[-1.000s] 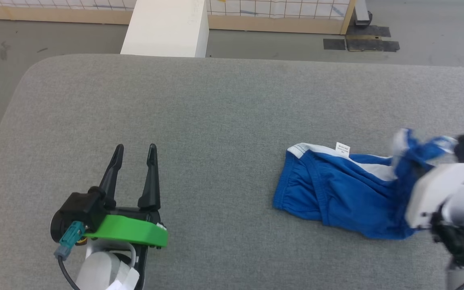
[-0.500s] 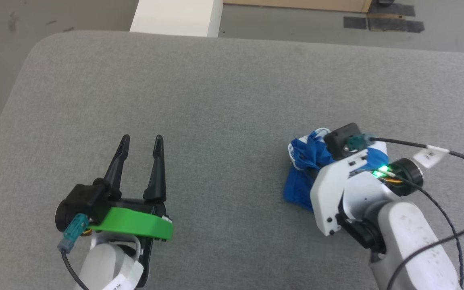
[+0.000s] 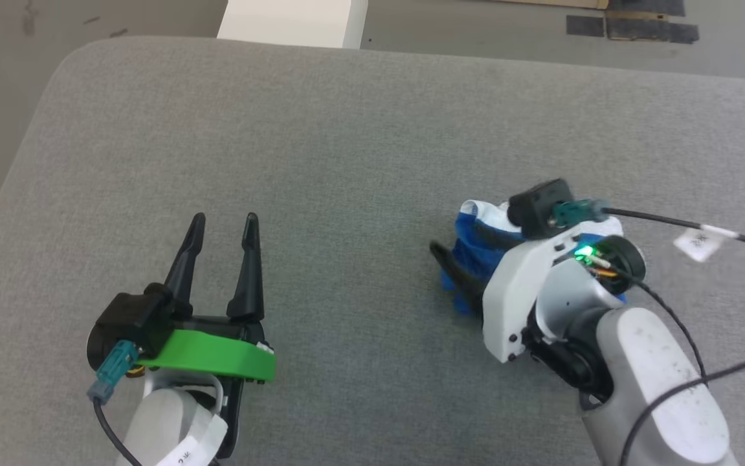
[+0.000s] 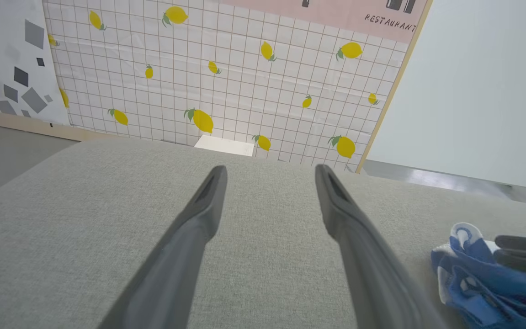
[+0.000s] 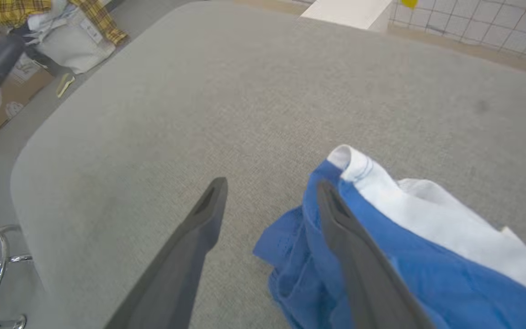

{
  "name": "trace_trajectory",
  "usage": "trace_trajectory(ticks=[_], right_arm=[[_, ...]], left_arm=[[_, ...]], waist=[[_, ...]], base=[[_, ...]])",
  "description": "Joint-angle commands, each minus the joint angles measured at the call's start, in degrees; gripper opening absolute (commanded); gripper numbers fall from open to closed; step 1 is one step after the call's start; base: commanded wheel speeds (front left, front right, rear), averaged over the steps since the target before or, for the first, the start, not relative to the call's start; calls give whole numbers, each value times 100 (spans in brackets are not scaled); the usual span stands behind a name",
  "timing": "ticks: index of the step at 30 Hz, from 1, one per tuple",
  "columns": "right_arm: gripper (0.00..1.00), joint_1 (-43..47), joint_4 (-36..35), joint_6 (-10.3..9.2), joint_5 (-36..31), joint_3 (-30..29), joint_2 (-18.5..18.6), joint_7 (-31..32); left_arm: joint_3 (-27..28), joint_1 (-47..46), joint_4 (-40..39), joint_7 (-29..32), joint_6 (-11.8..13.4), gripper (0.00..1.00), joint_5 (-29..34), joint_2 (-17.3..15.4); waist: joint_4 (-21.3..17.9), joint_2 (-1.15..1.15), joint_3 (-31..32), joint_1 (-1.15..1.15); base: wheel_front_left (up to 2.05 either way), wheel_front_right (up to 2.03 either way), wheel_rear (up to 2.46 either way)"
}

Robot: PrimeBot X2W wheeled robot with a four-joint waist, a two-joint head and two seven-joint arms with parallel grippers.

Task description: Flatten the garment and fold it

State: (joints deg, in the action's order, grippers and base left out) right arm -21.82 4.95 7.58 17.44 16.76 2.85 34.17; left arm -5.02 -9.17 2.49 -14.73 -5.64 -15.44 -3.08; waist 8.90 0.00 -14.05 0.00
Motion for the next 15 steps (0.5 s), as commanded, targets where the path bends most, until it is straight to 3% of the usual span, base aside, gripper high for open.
trace_trajectory(ticks=[1, 8, 15], right_arm=[[100, 130, -255, -9, 133, -61, 4, -193], [100, 726, -1089, -9, 1240, -1229, 3, -1407], [100, 1060, -370, -9, 2933, -2436, 3, -1806]], left_arm=[[40, -7, -13, -27, 15, 100, 69, 20], [85, 90, -25, -27, -17, 100, 144, 20], [69, 116, -38, -27, -51, 100, 191, 20]], waist=[[-152, 0, 138, 0], [-419, 0, 366, 0], [-589, 0, 418, 0]], base=[[0, 0, 0], [0, 0, 0], [0, 0, 0]])
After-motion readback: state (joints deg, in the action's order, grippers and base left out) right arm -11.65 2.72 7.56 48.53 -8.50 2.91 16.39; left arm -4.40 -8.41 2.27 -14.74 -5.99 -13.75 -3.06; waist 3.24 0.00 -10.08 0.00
